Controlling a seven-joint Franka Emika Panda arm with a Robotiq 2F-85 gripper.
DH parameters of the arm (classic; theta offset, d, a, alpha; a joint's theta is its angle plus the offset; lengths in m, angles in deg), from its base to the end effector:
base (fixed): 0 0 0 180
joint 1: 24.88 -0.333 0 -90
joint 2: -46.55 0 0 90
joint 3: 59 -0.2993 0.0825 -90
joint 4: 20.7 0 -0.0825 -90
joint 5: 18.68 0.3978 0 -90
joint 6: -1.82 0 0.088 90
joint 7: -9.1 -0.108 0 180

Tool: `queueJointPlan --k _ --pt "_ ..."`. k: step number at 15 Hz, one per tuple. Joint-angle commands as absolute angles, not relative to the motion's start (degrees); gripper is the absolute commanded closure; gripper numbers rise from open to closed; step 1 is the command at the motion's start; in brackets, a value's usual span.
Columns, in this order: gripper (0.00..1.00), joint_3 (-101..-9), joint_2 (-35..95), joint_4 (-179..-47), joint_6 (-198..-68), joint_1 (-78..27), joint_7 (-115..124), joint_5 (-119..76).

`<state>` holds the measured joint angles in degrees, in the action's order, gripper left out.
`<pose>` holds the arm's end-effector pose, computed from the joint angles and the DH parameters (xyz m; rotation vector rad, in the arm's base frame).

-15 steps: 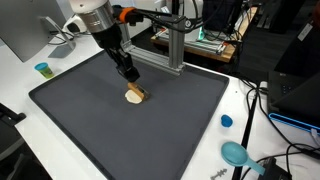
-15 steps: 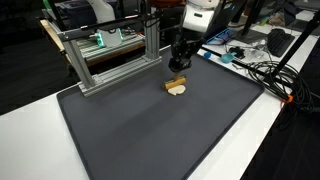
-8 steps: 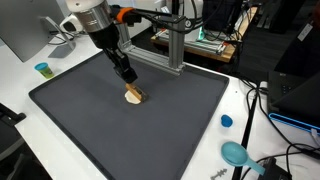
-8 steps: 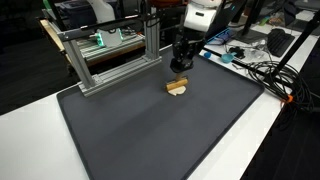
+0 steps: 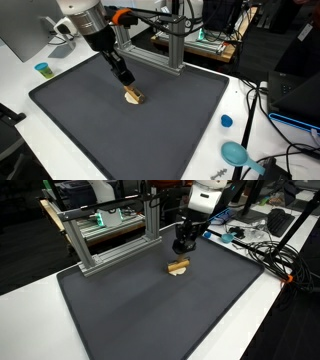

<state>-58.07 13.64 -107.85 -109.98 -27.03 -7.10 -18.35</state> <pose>0.6889 0.0165 0.2921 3.0816 -0.4060 -0.2208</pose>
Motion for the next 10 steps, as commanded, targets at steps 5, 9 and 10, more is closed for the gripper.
queueJointPlan --k 5,9,10 --pt "0.78 -57.47 8.38 -102.94 -112.11 -27.16 -10.24 -16.77" --pt "0.78 -57.37 7.79 -102.34 -112.54 -27.16 -11.05 -16.72" --pt "0.78 -57.37 7.73 -102.24 -112.68 -27.09 -11.20 -16.63"
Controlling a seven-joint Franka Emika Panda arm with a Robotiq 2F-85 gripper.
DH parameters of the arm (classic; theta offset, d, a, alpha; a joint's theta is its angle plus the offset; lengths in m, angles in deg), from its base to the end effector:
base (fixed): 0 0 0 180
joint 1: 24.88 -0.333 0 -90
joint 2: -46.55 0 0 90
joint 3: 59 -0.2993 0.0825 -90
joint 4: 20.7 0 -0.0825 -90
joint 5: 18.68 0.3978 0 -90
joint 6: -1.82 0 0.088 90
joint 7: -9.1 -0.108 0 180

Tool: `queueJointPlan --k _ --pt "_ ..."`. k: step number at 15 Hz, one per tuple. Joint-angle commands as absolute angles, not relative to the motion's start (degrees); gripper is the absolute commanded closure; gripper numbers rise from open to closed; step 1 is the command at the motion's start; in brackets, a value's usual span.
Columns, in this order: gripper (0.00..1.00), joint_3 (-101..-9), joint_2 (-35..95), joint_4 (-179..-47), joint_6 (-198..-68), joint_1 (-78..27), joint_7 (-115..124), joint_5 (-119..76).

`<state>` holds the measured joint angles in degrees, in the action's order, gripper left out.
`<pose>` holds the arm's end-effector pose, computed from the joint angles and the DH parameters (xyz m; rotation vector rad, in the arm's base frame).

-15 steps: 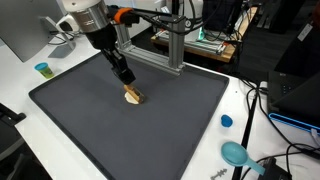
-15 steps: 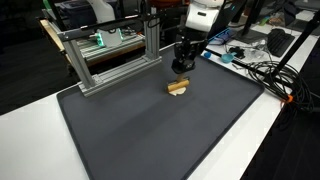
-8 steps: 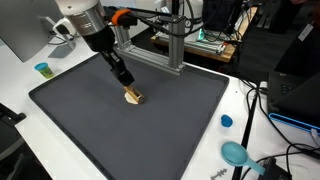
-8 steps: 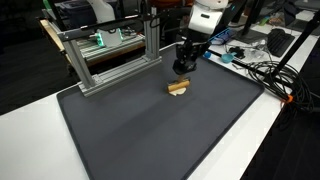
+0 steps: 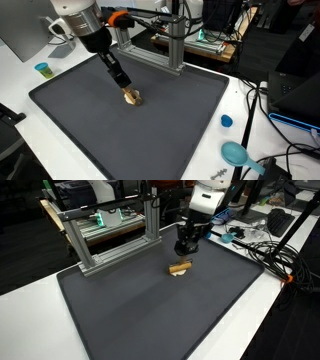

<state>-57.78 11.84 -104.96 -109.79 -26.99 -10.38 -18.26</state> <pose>0.6995 0.0135 0.2933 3.0664 -0.5021 -0.1949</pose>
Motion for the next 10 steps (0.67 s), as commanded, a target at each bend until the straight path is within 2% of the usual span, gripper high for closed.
queueJointPlan --k 1,10 --pt "0.78 -57.33 7.61 -102.06 -112.84 -27.04 -11.42 -16.59" --pt "0.78 -56.94 6.75 -100.99 -114.23 -25.69 -12.03 -14.55"
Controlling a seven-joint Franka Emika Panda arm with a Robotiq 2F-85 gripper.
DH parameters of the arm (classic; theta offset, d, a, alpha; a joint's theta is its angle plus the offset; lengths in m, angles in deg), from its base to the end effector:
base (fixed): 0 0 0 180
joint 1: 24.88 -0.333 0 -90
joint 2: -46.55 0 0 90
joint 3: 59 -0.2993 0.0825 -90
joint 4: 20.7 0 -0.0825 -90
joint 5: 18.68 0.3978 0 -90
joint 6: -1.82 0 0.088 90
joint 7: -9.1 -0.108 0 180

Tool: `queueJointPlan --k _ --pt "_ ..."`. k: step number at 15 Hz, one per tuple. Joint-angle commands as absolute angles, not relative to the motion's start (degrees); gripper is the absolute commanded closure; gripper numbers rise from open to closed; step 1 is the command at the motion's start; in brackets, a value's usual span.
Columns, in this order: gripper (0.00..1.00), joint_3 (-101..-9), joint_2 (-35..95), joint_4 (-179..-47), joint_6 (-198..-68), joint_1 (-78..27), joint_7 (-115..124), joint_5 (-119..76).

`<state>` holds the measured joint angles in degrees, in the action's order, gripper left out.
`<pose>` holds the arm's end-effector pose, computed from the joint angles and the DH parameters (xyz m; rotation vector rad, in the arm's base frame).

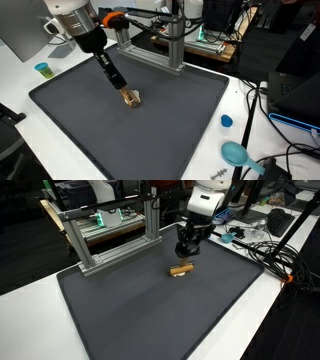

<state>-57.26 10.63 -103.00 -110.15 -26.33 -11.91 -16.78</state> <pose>0.7077 0.0021 0.2948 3.0725 -0.5926 -0.1709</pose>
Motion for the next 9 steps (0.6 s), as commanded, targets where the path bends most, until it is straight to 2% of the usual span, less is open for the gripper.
queueJointPlan --k 1,9 --pt "0.78 -56.84 6.78 -101.05 -114.62 -25.52 -12.00 -14.35" --pt "0.78 -56.16 7.75 -104.09 -122.14 -24.07 -10.30 -14.36"
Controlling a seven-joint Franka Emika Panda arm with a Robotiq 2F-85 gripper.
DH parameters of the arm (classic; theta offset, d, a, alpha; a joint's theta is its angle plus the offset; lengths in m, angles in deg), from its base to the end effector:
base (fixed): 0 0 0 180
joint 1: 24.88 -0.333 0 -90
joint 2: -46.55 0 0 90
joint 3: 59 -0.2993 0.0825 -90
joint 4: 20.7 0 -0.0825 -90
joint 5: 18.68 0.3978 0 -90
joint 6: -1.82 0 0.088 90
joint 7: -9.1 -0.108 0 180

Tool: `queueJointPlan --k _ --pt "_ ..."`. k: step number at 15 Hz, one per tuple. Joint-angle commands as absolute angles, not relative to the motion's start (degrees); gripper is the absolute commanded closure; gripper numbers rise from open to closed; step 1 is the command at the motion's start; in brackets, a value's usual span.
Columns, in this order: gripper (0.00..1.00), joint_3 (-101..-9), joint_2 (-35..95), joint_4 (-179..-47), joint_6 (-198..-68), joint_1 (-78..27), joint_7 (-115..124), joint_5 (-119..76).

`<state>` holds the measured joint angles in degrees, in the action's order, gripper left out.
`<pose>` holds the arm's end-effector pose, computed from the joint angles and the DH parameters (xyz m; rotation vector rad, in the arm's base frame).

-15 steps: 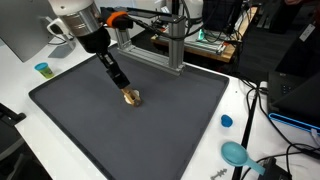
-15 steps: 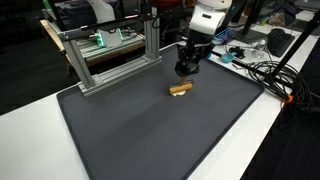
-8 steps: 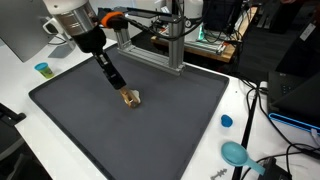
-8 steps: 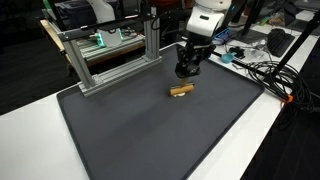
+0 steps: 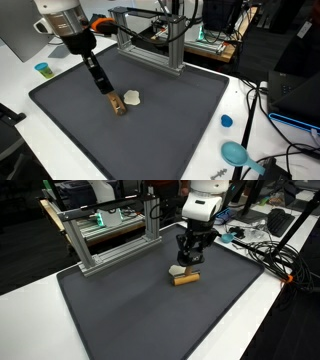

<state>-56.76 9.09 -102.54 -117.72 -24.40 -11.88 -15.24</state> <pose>0.7228 -0.0265 0.2903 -3.0393 0.6717 -0.0003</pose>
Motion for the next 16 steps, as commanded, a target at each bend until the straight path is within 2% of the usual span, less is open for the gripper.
queueJointPlan --k 1,9,12,16 --pt "0.78 -56.11 9.76 -106.10 -123.31 -23.71 -8.90 -14.66" --pt "0.78 -56.43 27.13 -129.53 -135.34 -21.49 14.60 -21.00" --pt "0.78 -57.28 32.74 -134.14 -138.97 -20.79 22.13 -20.89" --pt "0.78 -59.45 38.14 -136.31 -136.37 -21.94 31.73 -20.62"
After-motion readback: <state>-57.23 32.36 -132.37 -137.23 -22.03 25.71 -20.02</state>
